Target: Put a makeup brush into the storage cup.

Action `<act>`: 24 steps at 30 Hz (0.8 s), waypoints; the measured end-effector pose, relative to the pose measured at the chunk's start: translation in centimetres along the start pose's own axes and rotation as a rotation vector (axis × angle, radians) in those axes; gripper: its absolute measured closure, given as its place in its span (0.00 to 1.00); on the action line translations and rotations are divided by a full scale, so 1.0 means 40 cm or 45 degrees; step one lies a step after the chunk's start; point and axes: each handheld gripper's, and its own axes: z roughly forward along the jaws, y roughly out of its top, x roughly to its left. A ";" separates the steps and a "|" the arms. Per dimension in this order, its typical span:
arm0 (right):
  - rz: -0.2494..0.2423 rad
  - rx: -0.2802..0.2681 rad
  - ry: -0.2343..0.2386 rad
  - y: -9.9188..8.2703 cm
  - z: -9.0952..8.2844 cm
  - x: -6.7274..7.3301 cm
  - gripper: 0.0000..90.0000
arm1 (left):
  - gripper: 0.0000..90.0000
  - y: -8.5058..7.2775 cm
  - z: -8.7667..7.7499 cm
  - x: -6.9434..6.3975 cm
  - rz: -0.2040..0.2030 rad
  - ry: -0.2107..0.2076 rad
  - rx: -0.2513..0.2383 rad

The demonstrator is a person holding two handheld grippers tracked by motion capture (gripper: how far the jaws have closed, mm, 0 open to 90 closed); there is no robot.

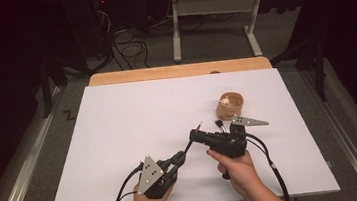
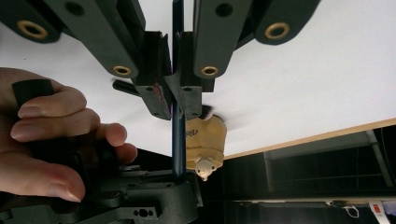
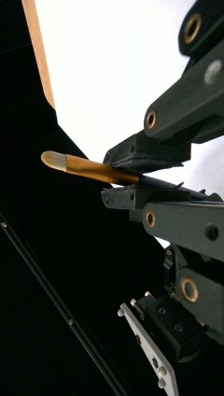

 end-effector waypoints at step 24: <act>-0.028 0.010 0.007 -0.002 0.002 0.005 0.94 | 0.71 0.006 0.007 0.011 0.012 -0.031 0.054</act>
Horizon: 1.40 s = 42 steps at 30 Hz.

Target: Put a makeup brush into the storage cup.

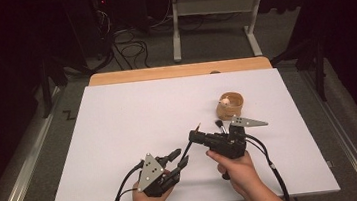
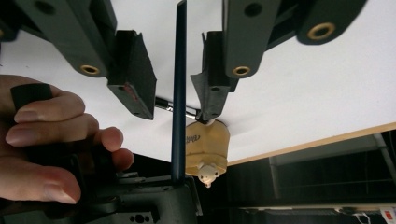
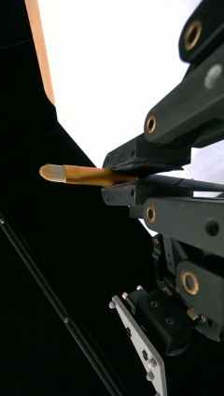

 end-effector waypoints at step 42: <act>-0.368 0.024 -0.227 -0.003 -0.023 0.028 0.94 | 0.54 0.006 -0.001 0.030 -0.030 0.033 0.085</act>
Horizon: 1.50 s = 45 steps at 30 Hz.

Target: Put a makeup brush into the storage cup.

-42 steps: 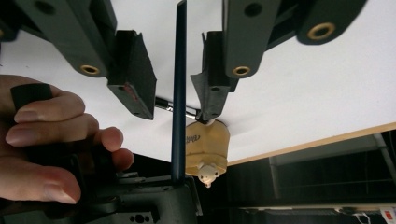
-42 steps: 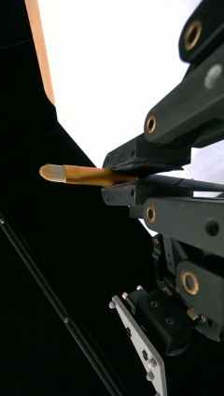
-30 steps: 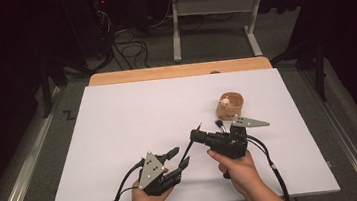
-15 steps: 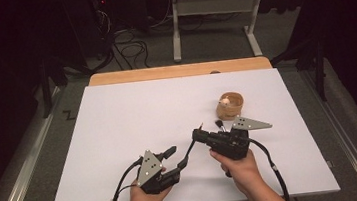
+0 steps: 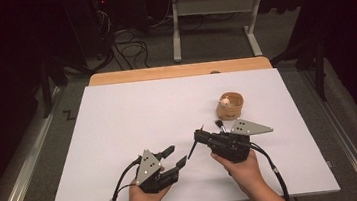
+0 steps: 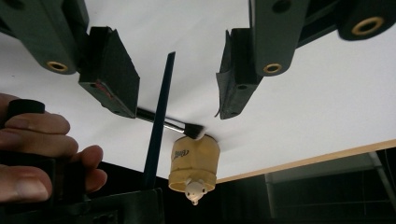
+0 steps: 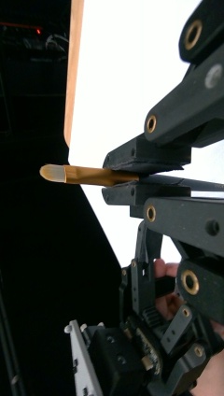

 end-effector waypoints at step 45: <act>-0.078 -0.073 -0.117 0.014 -0.072 -0.037 0.94 | 0.16 -0.013 -0.078 0.112 -0.058 0.174 0.037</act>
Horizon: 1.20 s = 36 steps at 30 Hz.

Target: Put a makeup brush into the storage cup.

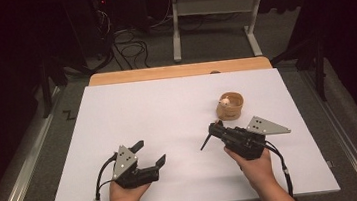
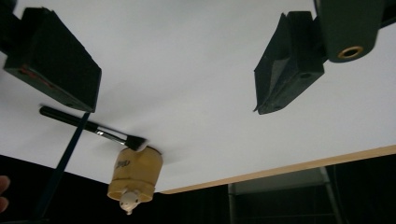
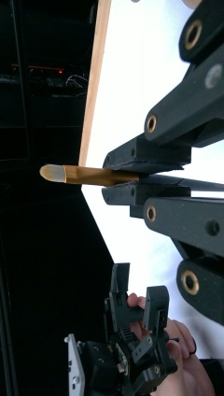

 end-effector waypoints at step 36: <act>0.006 -0.047 -0.160 0.005 -0.085 -0.086 0.94 | 0.00 -0.027 -0.022 0.050 -0.077 0.030 -0.004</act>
